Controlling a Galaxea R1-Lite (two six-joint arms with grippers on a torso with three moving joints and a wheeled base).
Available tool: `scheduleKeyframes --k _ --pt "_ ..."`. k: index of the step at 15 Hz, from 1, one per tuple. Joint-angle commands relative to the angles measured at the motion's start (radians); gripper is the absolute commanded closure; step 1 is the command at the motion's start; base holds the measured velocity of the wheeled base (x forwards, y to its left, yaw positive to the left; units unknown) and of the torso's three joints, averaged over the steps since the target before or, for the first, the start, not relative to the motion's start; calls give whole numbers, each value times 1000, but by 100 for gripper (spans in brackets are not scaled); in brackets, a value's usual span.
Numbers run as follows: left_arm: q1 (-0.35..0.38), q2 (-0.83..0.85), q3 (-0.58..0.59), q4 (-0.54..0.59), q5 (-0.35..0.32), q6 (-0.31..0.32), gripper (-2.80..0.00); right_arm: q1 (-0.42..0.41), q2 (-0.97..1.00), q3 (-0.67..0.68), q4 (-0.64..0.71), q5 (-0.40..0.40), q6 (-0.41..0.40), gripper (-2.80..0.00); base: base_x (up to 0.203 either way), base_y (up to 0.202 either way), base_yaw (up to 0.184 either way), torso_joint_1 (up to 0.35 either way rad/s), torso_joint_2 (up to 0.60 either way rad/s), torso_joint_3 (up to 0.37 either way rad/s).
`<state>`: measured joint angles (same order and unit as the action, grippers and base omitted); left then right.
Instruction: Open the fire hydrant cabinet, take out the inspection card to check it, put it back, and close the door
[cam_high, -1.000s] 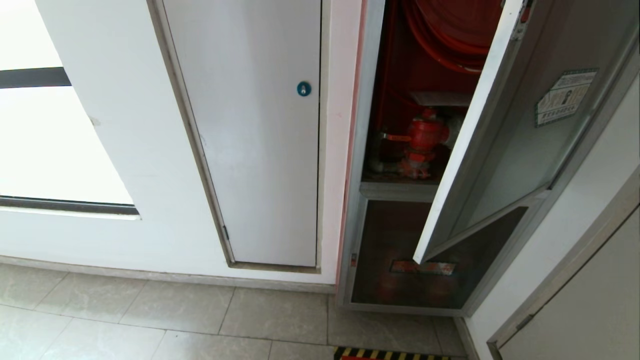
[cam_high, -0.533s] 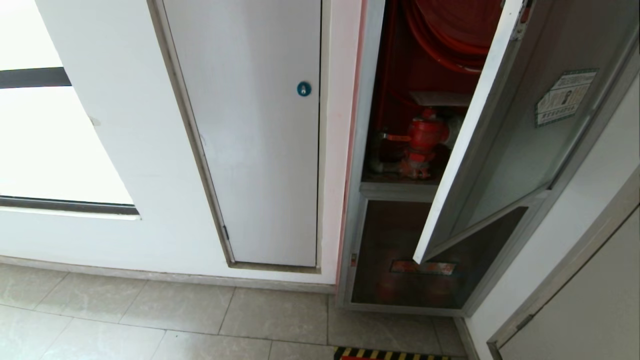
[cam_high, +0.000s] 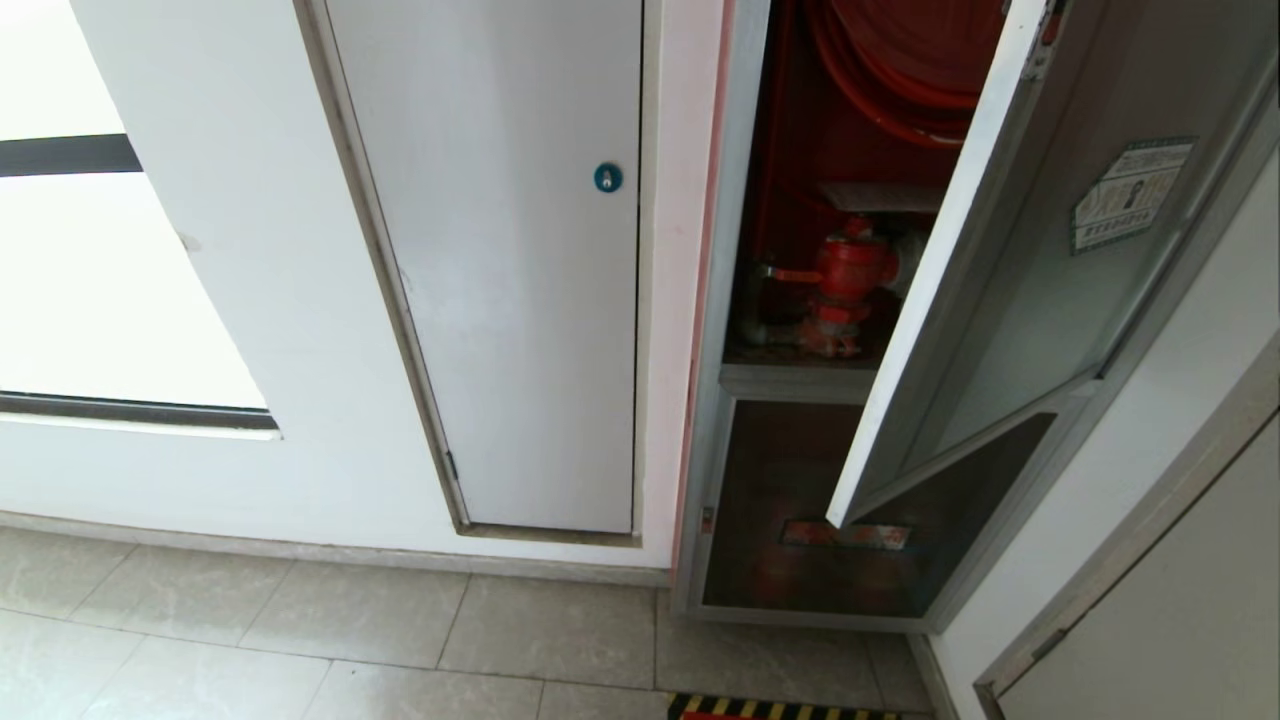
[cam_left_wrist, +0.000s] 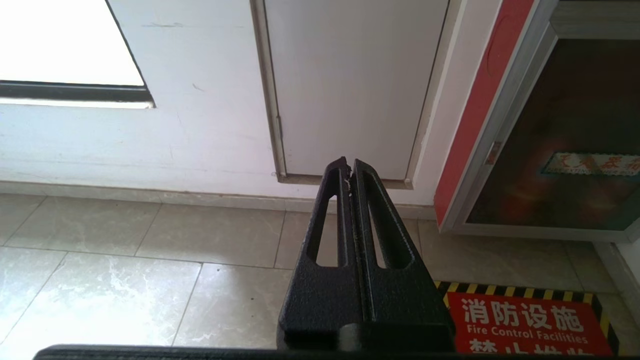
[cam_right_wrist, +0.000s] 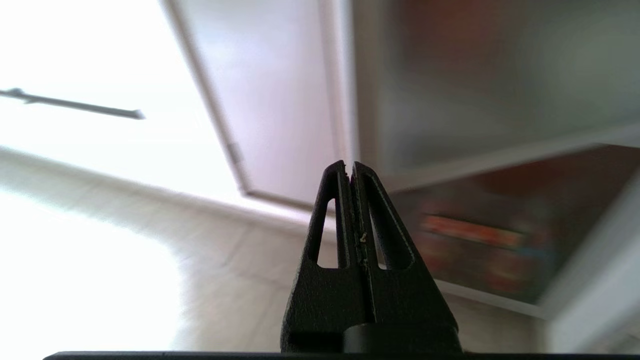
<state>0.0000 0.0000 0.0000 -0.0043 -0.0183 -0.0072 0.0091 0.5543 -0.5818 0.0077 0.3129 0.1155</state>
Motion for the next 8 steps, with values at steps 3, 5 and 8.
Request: scheduleKeyframes --k 3,5,8 --pt "0 2 0 0 0 0 0 50 362 -191 1 171 8 0 0 0 0 0 0 0" --pt "0 2 0 0 0 0 0 128 474 -273 0 191 11 0 0 0 0 0 0 0" --pt "0 2 0 0 0 0 0 270 621 -349 -6 172 11 0 0 0 0 0 0 0"
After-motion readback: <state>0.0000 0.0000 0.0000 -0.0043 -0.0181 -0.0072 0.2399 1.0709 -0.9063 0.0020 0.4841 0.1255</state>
